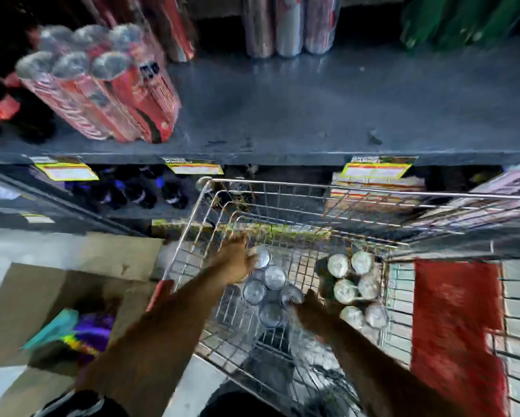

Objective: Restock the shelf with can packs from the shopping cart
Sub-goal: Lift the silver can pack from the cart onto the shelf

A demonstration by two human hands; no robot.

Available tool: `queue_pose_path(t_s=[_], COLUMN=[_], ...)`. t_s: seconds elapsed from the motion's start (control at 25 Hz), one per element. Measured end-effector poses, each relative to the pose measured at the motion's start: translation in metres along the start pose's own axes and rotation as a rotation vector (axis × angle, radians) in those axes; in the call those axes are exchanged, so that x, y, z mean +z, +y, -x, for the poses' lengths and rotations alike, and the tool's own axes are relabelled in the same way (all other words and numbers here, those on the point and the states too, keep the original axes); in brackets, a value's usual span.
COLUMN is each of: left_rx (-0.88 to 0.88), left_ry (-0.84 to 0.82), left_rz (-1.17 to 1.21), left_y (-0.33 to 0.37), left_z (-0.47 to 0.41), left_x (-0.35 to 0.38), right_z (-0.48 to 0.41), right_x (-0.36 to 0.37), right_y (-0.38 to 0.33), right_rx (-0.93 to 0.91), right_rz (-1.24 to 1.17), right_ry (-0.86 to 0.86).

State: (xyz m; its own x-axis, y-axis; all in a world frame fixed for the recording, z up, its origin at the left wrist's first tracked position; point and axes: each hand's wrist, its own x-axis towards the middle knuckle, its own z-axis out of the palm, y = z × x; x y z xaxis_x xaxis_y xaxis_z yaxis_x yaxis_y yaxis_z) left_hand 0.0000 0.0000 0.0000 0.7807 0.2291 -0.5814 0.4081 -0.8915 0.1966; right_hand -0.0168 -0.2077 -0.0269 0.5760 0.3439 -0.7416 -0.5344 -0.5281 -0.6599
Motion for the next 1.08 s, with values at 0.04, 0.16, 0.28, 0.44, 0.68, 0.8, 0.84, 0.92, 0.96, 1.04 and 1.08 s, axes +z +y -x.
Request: queue_pose_path(t_s=[0.04, 0.16, 0.28, 0.44, 0.68, 0.8, 0.84, 0.92, 0.96, 1.04, 1.08], left_rx=[-0.023, -0.090, -0.176, -0.259, -0.281, -0.177, -0.142, -0.080, -0.042, 0.040, 0.067], left_ry=[-0.076, -0.121, -0.068, -0.017, 0.197, 0.302, 0.356, 0.493, 0.544, 0.611, 0.642], left_rz=[0.021, 0.202, 0.343, 0.459, 0.689, 0.761, 0.779, 0.820, 0.863, 0.973, 1.031], left_y=[0.000, -0.003, -0.005, -0.004, 0.022, 0.040, 0.047, 0.057, 0.062, 0.069, 0.071], left_z=[-0.007, -0.013, -0.011, 0.000, 0.044, 0.071, 0.082, 0.099, 0.106, 0.117, 0.123], left_x=[0.002, 0.003, 0.003, 0.005, -0.030, -0.074, -0.091, -0.123, -0.139, -0.175, -0.197], right_z=[-0.008, -0.019, -0.020, -0.023, 0.000, 0.031, 0.043, 0.067, 0.079, 0.097, 0.105], right_x=[0.005, 0.015, 0.019, -0.004, -0.057, -0.077, -0.084, -0.098, -0.104, -0.116, -0.120], right_y=[0.002, 0.002, 0.000, -0.011, -0.064, -0.103, -0.118, -0.150, -0.168, -0.207, -0.228], right_rx=[0.027, 0.103, 0.314, 0.246, -0.065, -0.232, -0.285, -0.415, -0.480, -0.589, -0.638], right_rz=[-0.081, -0.090, -0.142, 0.089, 0.167, 0.151, 0.151, 0.137, 0.125, 0.078, 0.053], right_ry=[0.010, 0.083, 0.126, 0.194, 0.343, 0.435, 0.461, 0.495, 0.513, 0.562, 0.584])
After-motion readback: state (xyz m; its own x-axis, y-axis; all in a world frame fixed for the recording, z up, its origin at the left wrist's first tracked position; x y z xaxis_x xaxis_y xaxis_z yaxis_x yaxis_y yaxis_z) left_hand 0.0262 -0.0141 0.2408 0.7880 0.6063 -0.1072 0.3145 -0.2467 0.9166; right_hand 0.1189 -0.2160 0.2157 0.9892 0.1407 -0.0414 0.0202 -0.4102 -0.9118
